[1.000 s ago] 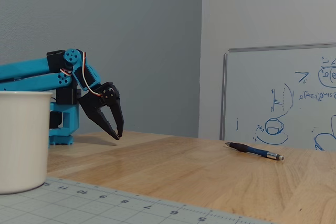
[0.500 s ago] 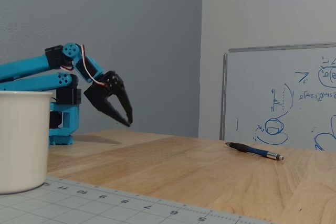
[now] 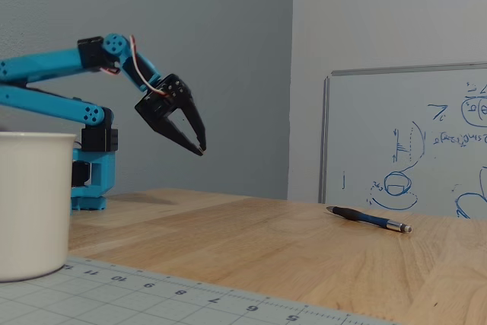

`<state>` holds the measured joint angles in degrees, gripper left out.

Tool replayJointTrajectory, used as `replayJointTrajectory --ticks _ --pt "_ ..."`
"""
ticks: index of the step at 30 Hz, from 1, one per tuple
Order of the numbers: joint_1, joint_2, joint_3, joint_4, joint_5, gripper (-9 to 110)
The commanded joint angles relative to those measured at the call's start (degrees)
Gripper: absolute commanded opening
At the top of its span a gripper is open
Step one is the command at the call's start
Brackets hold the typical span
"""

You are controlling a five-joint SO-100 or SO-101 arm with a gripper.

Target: Touch the pen.

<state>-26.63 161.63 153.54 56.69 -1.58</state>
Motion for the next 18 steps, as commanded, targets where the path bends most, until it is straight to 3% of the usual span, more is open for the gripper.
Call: replayJointTrajectory --ticks 1,11,18 --pt "0.4 -8.8 -12.5 -1.4 -0.1 1" --pt "0.8 -28.2 -28.3 -1.4 0.6 1" --pt "7.2 -40.5 -37.5 -1.5 -0.3 1"
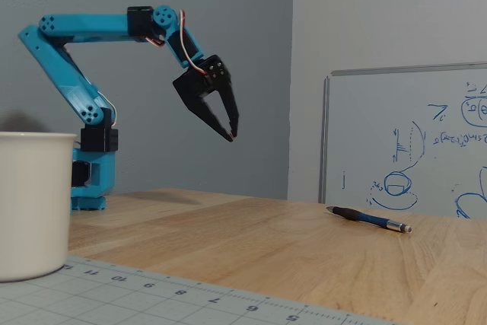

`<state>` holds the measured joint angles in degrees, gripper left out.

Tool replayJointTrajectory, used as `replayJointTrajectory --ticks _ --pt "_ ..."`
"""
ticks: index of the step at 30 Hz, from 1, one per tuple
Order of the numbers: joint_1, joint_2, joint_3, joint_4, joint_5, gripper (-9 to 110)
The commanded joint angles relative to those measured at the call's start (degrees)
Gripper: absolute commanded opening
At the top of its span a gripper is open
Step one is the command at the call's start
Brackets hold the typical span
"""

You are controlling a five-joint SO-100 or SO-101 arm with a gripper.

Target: Touch the pen.

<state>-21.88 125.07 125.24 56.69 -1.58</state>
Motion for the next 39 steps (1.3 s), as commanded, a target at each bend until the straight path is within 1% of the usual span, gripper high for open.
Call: replayJointTrajectory --ticks 1,14,19,30,39 --pt "2.8 -6.2 -11.2 -1.5 -0.3 1" --pt "3.3 -40.0 -45.2 -0.7 -0.2 1" --pt "3.5 -48.3 -54.5 -0.6 -0.2 1" --pt "3.6 -61.6 -67.6 -1.4 -0.2 1" --pt "3.2 -78.0 -86.3 -1.4 -0.2 1"
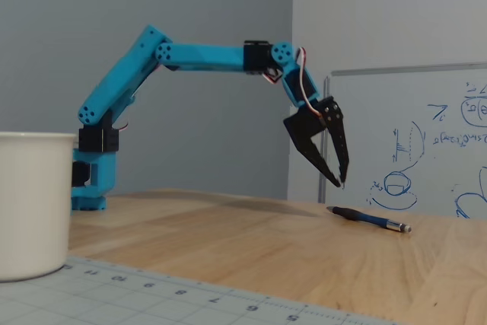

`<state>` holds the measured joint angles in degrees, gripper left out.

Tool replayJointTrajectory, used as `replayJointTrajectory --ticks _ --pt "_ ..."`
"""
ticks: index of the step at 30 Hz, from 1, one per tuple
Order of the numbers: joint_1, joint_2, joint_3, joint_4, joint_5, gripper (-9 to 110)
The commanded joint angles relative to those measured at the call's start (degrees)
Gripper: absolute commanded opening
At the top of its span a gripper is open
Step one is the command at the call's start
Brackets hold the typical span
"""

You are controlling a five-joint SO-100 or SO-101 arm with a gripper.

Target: Touch the pen.

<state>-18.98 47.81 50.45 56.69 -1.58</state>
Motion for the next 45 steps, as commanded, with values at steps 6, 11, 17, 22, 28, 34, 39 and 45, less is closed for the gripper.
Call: replayJointTrajectory --ticks 6,11,17,22,28,34,39,45 --pt "0.1 -9.6 -23.5 -0.9 -0.1 1" --pt "0.0 -14.2 -29.6 -0.7 -0.1 1" --pt "-0.1 -17.0 -32.1 -0.7 -0.3 1" --pt "-1.0 -17.9 -32.1 -0.7 -0.3 1" --pt "-2.0 -18.2 -32.1 -0.6 -0.3 1" --pt "-2.2 -18.3 -32.1 -0.7 -0.3 1" --pt "-2.7 -18.4 -31.3 -1.1 -0.4 1" --pt "-3.3 -18.4 -30.9 -0.6 -0.3 1"
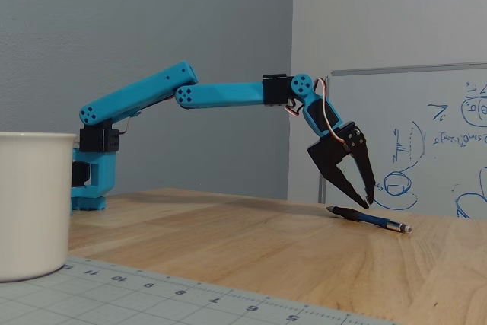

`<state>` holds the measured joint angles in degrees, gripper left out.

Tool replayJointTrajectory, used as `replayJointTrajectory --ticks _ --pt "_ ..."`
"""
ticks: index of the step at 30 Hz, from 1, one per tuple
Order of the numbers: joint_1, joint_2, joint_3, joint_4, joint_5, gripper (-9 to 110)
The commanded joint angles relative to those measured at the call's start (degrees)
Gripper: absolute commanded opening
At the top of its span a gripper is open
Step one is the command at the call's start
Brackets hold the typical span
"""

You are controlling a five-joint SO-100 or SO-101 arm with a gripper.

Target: Touch the pen.

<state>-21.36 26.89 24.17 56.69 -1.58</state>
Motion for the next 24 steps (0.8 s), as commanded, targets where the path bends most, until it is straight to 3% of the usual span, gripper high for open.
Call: replayJointTrajectory --ticks 1,24 --pt "-1.0 2.5 -4.7 -0.5 -0.2 1" --pt "-2.4 4.3 -5.8 12.7 0.1 1"
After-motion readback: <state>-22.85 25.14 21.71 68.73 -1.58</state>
